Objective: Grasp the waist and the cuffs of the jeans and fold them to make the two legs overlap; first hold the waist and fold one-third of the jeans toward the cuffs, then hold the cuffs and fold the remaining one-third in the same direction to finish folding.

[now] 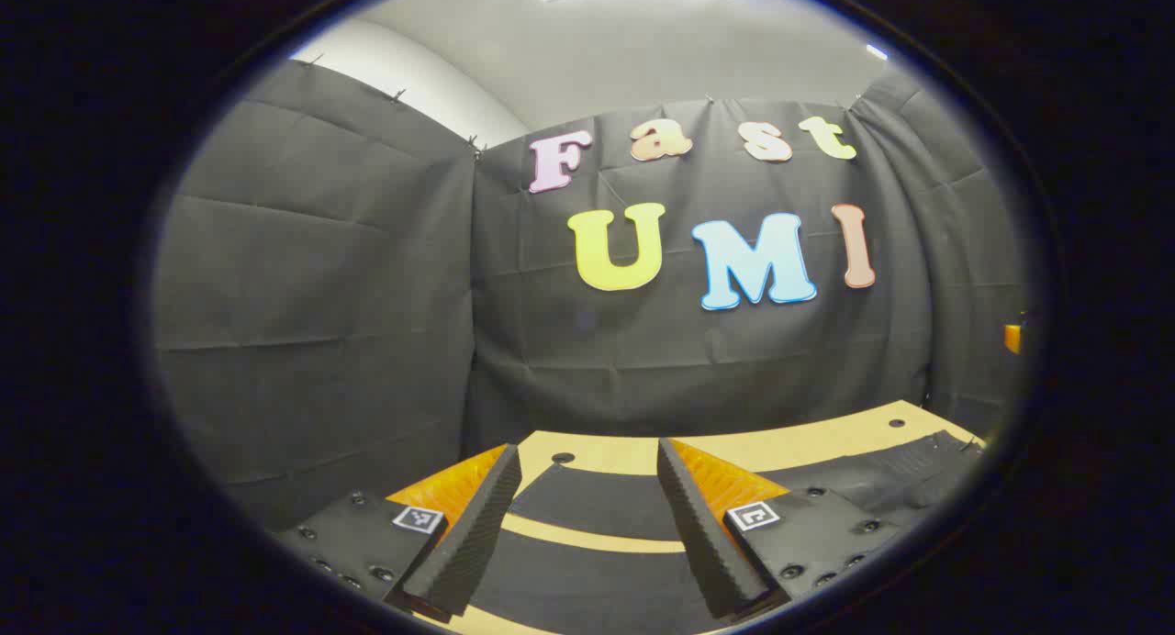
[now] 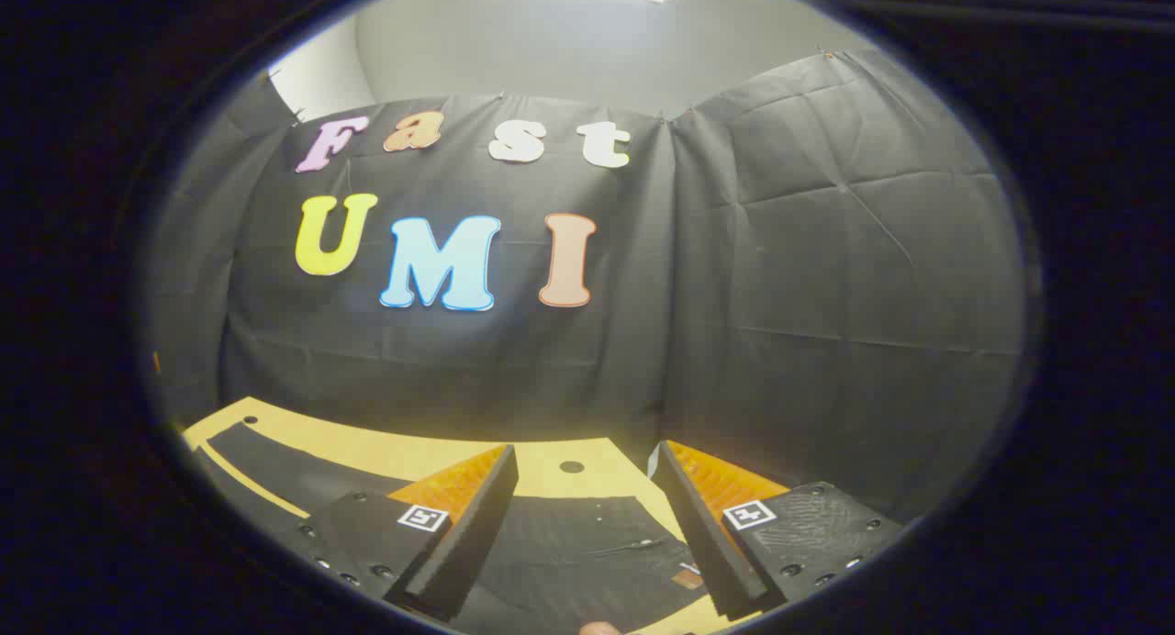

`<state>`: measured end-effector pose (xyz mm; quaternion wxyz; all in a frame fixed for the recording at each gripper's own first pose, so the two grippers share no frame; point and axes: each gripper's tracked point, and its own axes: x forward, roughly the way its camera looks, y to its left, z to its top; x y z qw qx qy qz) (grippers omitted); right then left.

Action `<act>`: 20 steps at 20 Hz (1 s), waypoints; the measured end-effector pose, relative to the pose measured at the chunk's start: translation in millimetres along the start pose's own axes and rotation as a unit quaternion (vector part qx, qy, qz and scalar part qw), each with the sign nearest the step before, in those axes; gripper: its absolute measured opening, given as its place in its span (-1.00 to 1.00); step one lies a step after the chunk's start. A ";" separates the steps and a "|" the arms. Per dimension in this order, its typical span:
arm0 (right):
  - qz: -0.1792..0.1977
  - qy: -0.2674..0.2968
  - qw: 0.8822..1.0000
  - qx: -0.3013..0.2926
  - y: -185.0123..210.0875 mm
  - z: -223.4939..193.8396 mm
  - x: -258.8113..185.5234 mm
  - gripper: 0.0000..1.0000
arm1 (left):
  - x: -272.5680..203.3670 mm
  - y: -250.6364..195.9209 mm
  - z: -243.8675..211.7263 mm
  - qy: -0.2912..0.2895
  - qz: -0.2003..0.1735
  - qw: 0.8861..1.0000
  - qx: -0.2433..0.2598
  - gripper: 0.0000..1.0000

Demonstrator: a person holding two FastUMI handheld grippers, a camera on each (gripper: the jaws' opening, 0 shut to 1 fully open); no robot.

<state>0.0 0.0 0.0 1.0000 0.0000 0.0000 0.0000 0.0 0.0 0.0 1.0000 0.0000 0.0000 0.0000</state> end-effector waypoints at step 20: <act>-0.004 0.023 0.999 -0.032 9.5 -8.6 0.6 0.87 | -17.1 21.4 -21.7 0.023 0.017 1.000 -0.009 0.92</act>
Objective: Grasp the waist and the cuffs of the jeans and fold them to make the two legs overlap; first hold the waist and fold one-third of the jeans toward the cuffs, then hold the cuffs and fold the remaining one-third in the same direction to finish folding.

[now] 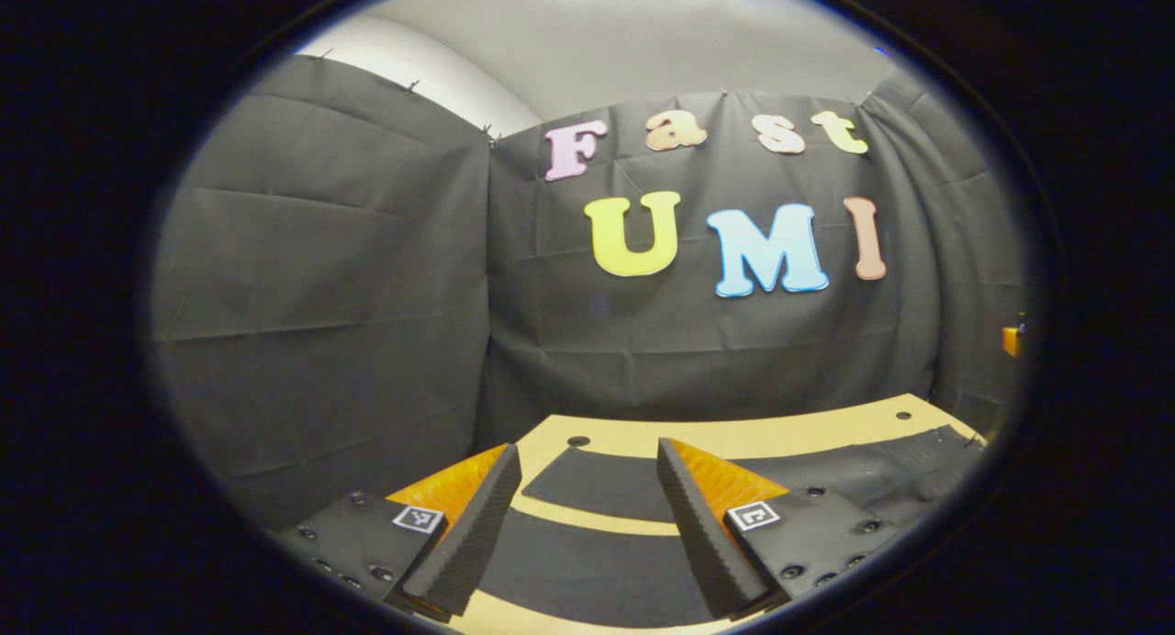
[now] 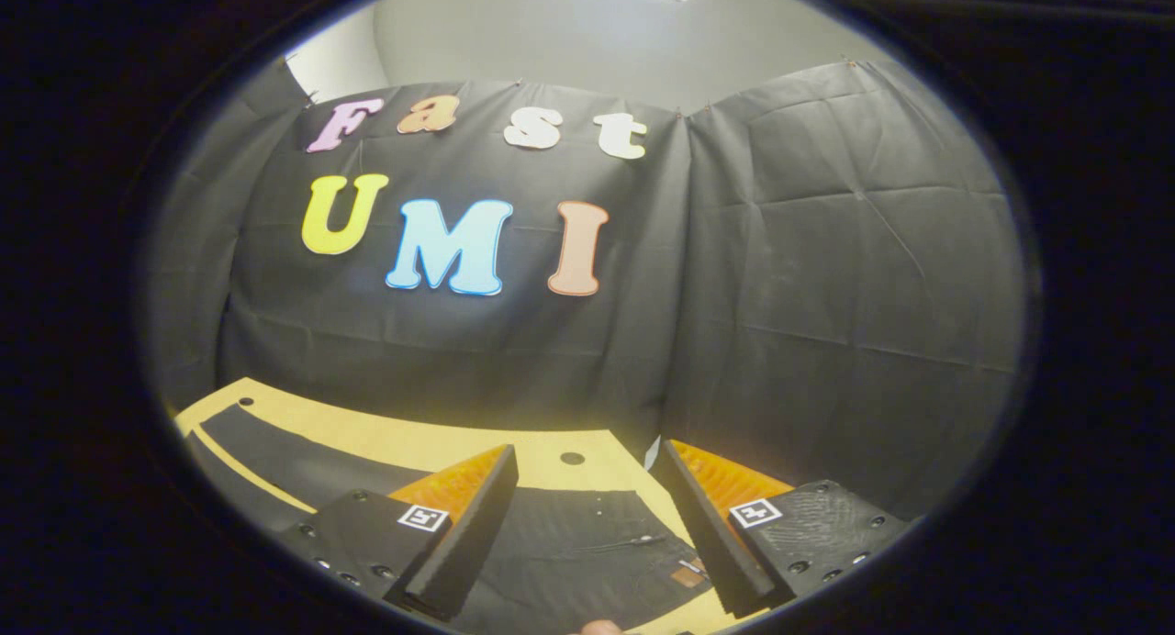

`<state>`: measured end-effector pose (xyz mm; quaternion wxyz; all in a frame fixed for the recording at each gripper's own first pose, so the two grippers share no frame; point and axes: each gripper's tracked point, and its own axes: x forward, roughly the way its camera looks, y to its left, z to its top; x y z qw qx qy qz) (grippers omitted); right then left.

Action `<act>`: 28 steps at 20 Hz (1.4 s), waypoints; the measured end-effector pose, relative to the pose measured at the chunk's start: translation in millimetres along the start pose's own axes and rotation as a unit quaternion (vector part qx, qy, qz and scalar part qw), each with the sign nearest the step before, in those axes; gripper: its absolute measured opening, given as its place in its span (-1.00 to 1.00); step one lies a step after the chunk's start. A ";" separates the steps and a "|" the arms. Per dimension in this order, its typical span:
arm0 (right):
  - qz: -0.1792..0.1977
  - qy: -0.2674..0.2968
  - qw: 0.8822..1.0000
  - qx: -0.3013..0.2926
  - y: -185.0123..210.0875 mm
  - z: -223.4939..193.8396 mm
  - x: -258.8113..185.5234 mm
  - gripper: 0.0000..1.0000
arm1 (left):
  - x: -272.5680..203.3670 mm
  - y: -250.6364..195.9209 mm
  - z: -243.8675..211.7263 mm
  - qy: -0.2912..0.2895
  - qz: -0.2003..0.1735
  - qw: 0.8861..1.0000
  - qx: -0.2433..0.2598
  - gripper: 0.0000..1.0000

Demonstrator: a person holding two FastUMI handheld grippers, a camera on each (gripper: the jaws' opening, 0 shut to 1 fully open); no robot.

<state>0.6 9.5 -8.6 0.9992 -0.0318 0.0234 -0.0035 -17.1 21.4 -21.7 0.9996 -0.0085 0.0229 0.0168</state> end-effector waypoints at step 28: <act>-0.044 0.302 0.926 0.221 -41.6 -166.9 -0.5 0.89 | 20.6 53.4 -160.3 0.296 0.072 0.927 -0.218 0.93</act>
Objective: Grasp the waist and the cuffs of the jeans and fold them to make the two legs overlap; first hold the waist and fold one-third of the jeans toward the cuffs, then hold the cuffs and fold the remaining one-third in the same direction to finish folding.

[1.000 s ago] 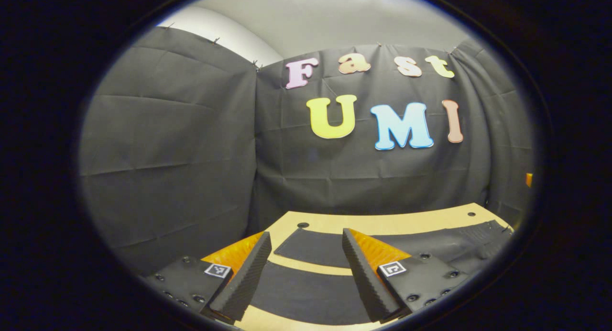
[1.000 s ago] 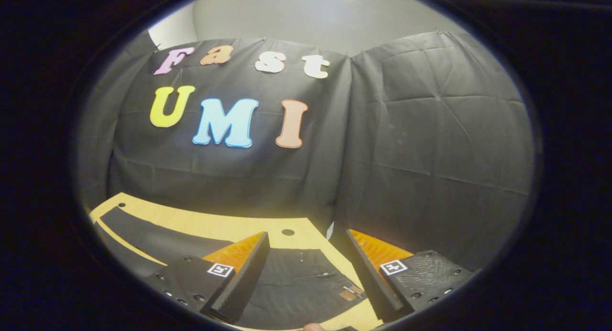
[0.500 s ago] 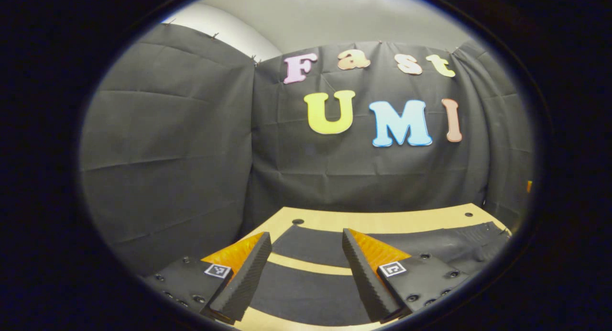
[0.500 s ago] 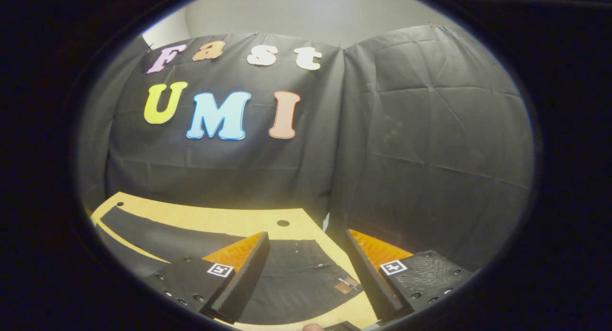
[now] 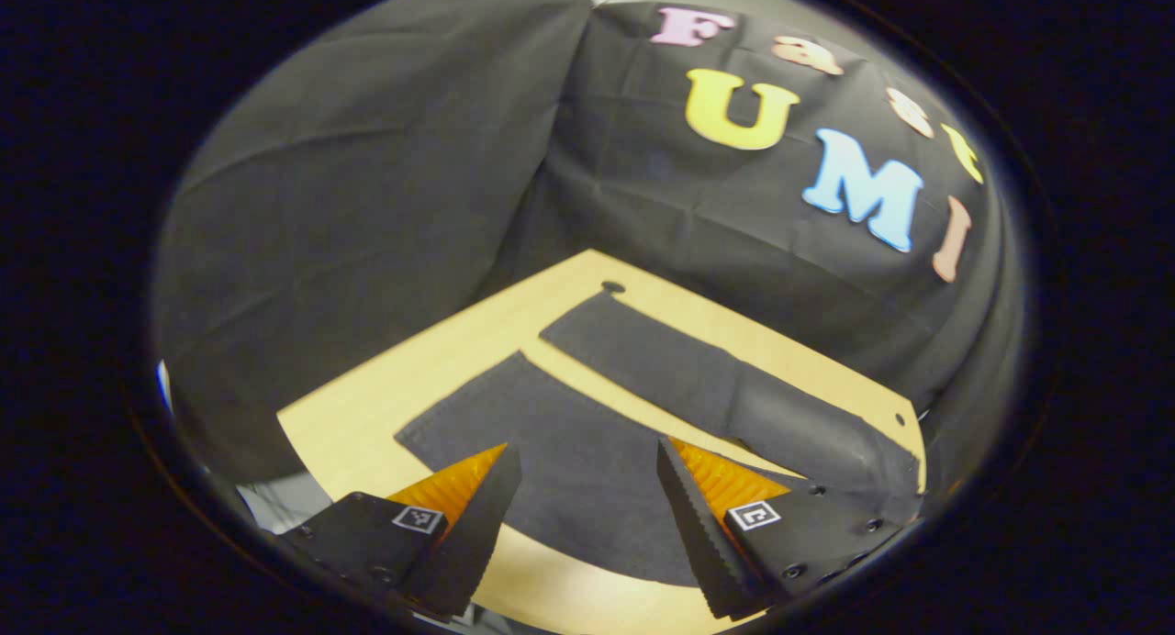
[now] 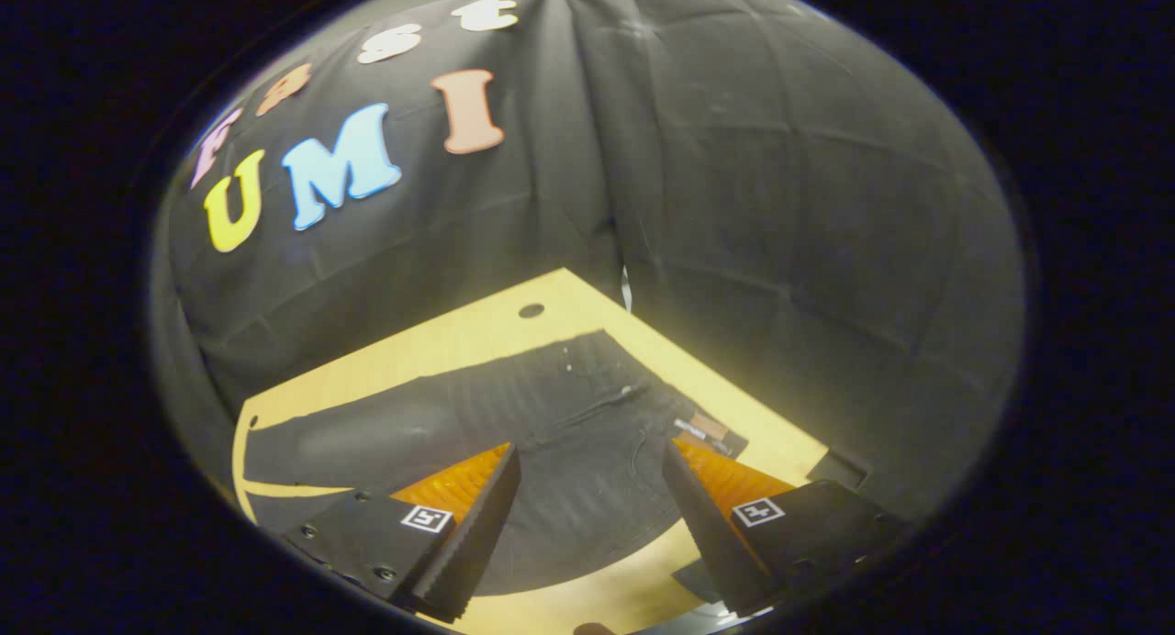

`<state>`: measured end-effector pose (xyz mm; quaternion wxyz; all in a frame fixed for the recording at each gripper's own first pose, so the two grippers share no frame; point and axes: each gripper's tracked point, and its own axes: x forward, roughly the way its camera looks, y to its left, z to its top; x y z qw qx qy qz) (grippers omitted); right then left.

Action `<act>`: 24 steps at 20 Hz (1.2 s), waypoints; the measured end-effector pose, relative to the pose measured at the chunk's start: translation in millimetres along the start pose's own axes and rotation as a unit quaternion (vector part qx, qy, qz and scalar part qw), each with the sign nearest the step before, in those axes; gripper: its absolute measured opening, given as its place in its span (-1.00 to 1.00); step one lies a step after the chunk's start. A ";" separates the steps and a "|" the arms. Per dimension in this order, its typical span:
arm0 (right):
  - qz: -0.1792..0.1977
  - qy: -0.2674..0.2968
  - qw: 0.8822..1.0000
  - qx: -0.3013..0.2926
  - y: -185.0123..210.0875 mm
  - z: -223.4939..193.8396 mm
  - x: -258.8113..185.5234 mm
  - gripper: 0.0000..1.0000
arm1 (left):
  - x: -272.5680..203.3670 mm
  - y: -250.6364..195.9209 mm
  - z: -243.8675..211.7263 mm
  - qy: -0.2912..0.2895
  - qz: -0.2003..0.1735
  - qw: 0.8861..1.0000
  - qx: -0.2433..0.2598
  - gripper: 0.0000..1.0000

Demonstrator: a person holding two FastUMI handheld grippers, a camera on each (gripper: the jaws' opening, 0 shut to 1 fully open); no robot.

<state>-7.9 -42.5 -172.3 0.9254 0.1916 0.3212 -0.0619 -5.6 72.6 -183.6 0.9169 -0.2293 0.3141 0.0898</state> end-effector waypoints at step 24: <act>-0.059 0.239 0.918 0.311 -56.5 -65.6 67.9 0.89 | 82.7 96.4 -53.7 0.188 0.126 0.931 -0.287 0.90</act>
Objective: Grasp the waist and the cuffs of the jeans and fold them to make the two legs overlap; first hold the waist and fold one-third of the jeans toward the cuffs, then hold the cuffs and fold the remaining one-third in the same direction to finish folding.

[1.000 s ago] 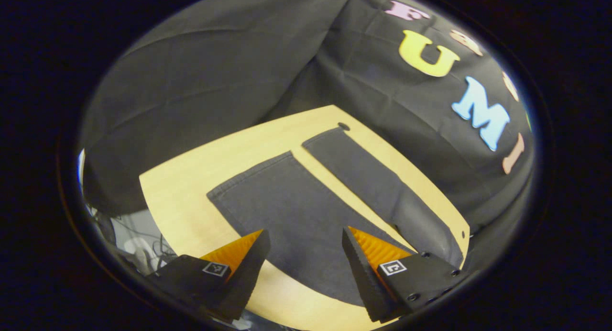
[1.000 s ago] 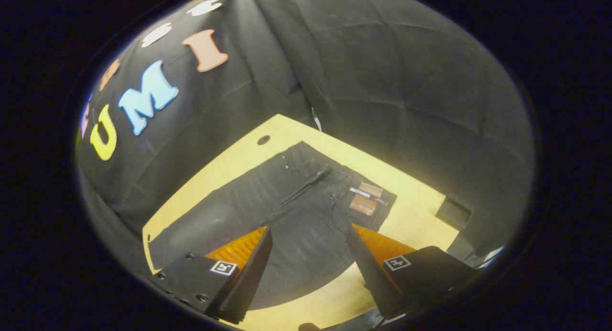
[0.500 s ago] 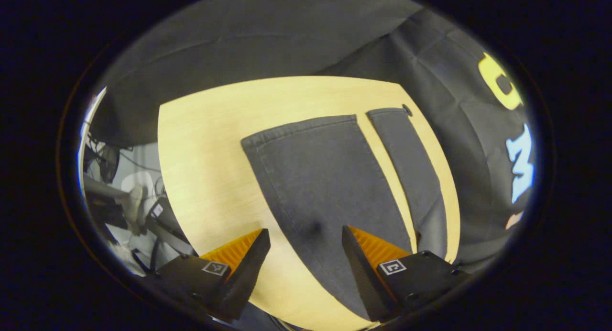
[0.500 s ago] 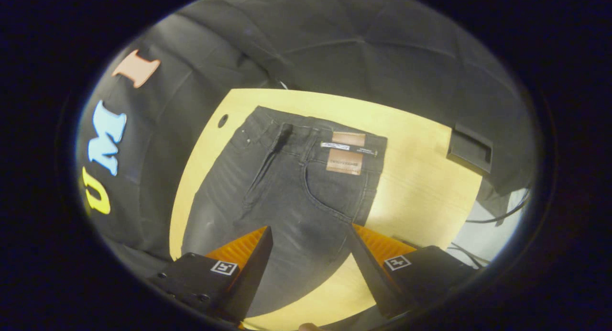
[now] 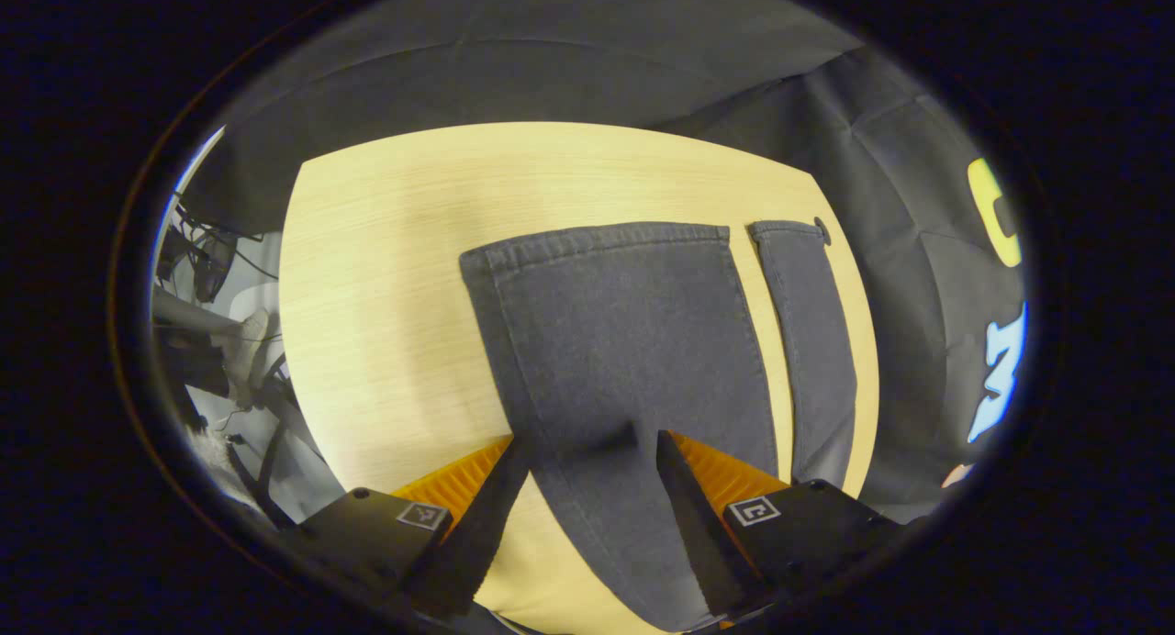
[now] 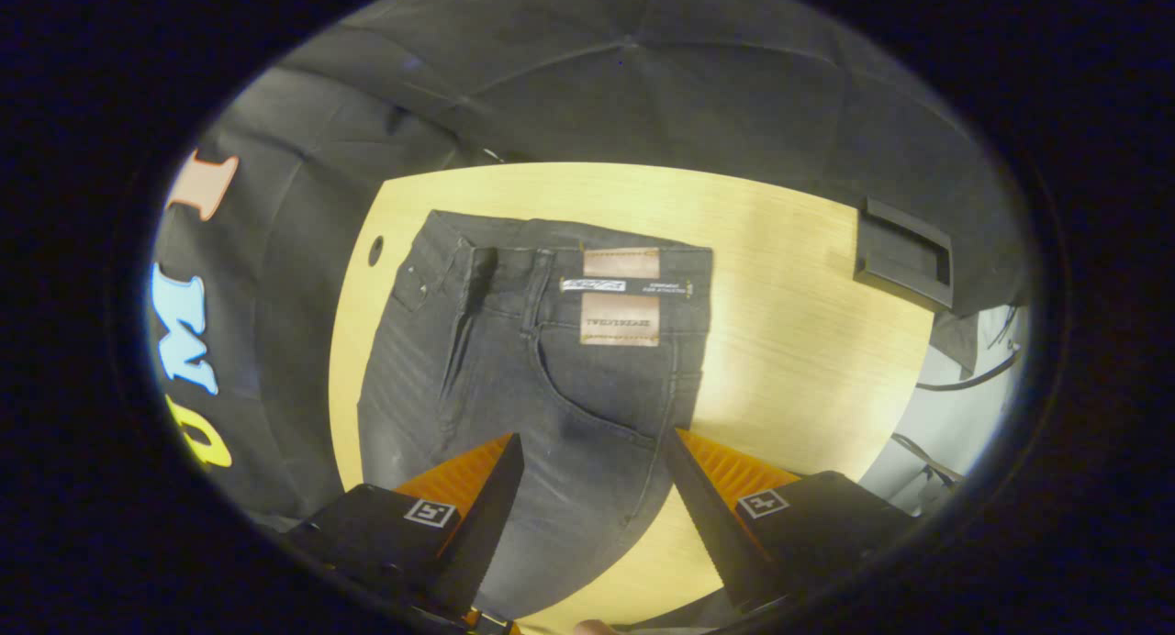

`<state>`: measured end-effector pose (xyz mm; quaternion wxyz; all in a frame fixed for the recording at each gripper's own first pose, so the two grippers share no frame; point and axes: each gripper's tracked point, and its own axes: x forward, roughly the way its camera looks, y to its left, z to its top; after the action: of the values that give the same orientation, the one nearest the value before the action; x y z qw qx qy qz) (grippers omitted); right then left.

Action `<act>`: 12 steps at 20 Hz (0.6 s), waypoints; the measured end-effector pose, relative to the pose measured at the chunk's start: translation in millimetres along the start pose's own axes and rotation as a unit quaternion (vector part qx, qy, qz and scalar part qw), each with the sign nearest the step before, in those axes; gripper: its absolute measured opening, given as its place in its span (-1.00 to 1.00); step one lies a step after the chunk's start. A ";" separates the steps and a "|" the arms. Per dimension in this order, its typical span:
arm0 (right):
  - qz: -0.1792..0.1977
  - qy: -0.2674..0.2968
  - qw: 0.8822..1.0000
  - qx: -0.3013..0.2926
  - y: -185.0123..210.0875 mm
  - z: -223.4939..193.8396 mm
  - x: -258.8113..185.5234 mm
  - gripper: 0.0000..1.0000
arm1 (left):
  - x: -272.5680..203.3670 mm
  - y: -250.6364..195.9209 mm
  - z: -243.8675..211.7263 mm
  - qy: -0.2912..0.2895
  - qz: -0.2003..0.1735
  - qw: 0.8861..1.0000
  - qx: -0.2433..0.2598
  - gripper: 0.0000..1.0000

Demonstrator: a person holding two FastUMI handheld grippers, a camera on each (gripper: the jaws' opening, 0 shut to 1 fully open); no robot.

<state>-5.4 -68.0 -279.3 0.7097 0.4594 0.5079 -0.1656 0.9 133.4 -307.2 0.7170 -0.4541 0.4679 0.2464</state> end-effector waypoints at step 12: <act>-0.117 -0.004 0.993 0.002 -17.1 13.7 23.3 0.89 | 8.3 0.8 3.3 0.012 0.010 1.000 -0.009 0.23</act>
<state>0.4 -82.8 -307.0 0.6864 0.3972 0.5552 -0.2506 5.4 136.1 -314.5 0.7045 -0.4588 0.4788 0.2529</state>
